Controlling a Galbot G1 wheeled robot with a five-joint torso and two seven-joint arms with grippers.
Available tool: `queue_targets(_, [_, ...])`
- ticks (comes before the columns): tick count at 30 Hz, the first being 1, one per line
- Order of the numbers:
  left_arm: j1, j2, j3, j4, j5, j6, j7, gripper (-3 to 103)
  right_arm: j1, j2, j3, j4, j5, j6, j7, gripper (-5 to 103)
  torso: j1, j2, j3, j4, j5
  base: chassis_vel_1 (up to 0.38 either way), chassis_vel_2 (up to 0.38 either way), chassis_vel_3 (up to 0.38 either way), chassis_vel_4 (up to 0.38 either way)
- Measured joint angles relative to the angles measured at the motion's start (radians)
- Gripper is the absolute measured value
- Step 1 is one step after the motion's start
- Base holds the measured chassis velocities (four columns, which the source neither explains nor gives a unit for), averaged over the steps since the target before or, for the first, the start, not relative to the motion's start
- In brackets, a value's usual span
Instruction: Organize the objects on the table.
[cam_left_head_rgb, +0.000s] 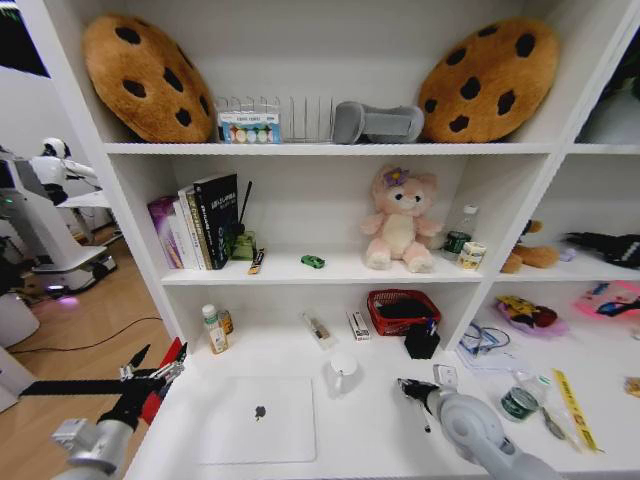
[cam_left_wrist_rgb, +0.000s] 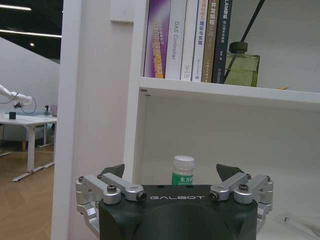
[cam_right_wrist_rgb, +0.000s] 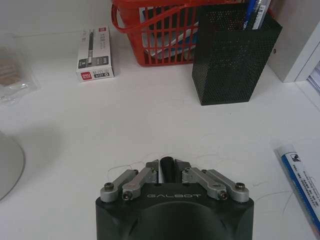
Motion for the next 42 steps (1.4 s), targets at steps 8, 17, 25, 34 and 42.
queue_targets(8, [0.0, 0.0, 0.0, 0.0, 0.0, 0.0, 0.0, 100, -0.017, 0.005, 0.022, 0.027, -0.039, 0.027, -0.017, 10, 0.0, 0.0, 0.0, -0.0002, 0.0011, 0.0, 0.0, 0.0, 0.0])
queue_targets(17, [0.0, 0.0, 0.0, 0.0, 0.0, 0.0, 0.0, 100, -0.035, 0.022, 0.105, 0.054, -0.37, 0.277, -0.175, 10, 0.0, 0.0, 0.0, -0.0001, 0.0002, 0.0, 0.0, 0.0, 0.0])
queue_targets(25, [0.0, 0.0, 0.0, 0.0, 0.0, 0.0, 0.0, 100, 0.096, 0.002, 0.095, -0.083, -0.599, 0.551, -0.321, 10, 0.0, 0.0, 0.0, -0.0001, 0.0004, 0.0, 0.0, 0.0, 0.0])
queue_targets(34, [0.0, 0.0, 0.0, 0.0, 0.0, 0.0, 0.0, 100, 0.285, -0.003, 0.024, -0.229, -0.614, 0.637, -0.36, 10, 0.0, 0.0, 0.0, 0.0001, 0.0003, 0.0, 0.0, 0.0, 0.0])
queue_targets(42, [0.0, 0.0, 0.0, 0.0, 0.0, 0.0, 0.0, 100, 0.329, 0.015, -0.01, -0.328, -0.623, 0.66, -0.367, 10, 0.0, 0.0, 0.0, -0.0001, 0.0003, 0.0, 0.0, 0.0, 0.0])
